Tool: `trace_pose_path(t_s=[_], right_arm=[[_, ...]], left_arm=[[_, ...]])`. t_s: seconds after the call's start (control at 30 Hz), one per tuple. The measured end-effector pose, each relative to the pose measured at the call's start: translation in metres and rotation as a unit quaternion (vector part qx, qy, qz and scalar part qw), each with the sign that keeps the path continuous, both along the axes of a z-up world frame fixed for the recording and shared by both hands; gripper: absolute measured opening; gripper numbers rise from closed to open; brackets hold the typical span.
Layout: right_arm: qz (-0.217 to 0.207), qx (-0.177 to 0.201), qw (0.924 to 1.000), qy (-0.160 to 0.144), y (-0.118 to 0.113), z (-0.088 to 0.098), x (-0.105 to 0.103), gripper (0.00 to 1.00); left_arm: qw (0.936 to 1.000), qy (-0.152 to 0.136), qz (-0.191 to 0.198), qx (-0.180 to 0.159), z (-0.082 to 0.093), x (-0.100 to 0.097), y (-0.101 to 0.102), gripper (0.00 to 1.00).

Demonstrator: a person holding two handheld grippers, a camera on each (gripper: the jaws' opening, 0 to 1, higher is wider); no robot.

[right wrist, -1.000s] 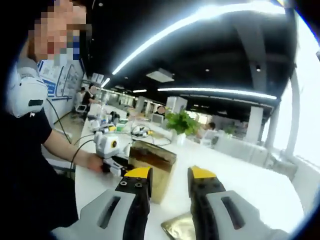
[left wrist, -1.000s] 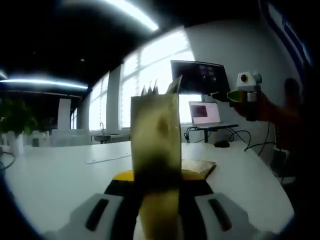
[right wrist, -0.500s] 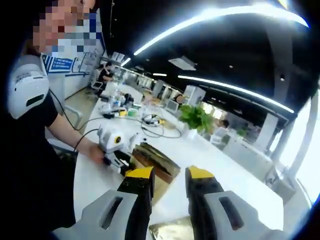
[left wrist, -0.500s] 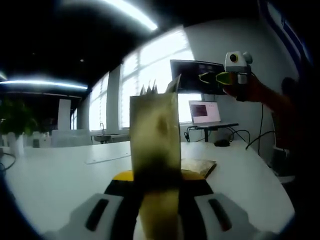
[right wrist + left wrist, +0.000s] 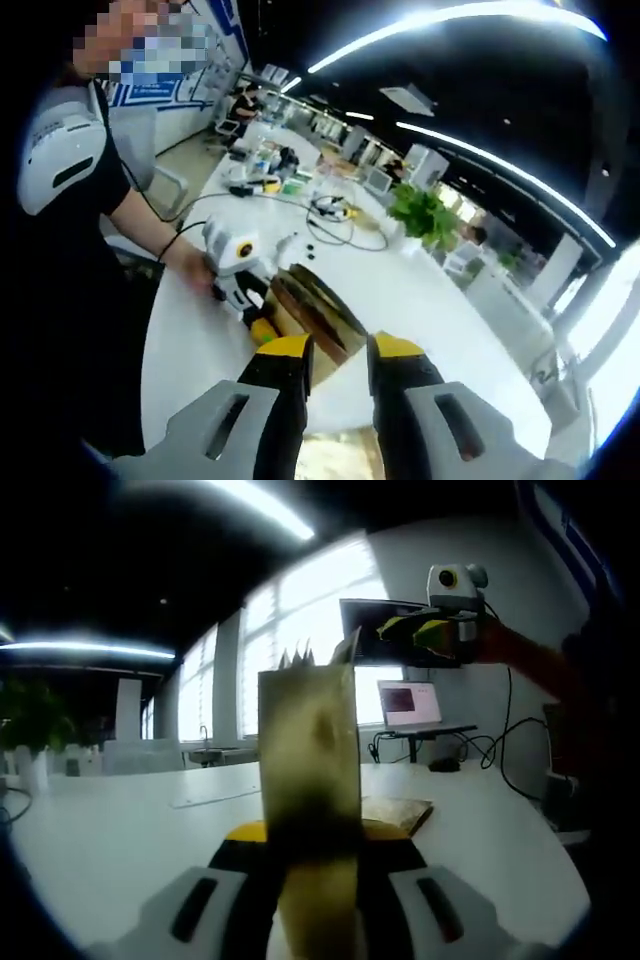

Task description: Extract single mask from mask box in order stack masks on table

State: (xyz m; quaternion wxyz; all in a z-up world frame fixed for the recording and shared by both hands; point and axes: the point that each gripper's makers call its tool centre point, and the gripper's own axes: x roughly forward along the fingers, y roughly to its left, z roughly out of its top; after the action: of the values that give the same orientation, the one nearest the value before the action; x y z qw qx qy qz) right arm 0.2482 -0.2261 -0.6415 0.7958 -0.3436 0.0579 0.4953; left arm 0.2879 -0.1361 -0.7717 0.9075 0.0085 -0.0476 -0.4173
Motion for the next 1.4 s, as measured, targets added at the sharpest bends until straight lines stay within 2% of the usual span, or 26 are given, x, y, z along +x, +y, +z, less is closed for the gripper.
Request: trace_pose_path(t_s=[0.27, 0.47, 0.63, 0.73, 1.0, 1.27, 1.4], right_arm=[[0.024, -0.043, 0.9988, -0.001, 0.019, -0.005, 0.007, 0.19], [0.043, -0.097, 0.9943, 0.004, 0.029, -0.023, 0.010, 0.17], [0.055, -0.120, 0.9912, 0.009, 0.037, -0.031, 0.011, 0.16], [0.061, -0.149, 0.9870, -0.002, 0.038, -0.036, 0.014, 0.16], [0.066, -0.168, 0.9835, -0.014, 0.039, -0.039, 0.020, 0.13], [0.069, -0.195, 0.9780, -0.022, 0.042, -0.049, 0.026, 0.13], [0.078, -0.202, 0.9760, -0.020, 0.047, -0.053, 0.022, 0.10]], left_arm=[[1.0000, 0.000, -0.001, 0.001, -0.001, 0.000, 0.000, 0.32], [1.0000, 0.000, -0.002, 0.000, -0.001, -0.001, -0.001, 0.32], [1.0000, 0.001, -0.002, 0.001, -0.001, -0.001, -0.001, 0.32], [1.0000, 0.001, -0.002, 0.000, -0.002, -0.001, -0.001, 0.32], [1.0000, 0.002, -0.003, 0.000, -0.002, 0.000, 0.000, 0.32], [1.0000, 0.002, -0.003, 0.000, -0.001, -0.001, -0.001, 0.32], [1.0000, 0.001, -0.003, 0.001, -0.001, -0.001, -0.001, 0.32]])
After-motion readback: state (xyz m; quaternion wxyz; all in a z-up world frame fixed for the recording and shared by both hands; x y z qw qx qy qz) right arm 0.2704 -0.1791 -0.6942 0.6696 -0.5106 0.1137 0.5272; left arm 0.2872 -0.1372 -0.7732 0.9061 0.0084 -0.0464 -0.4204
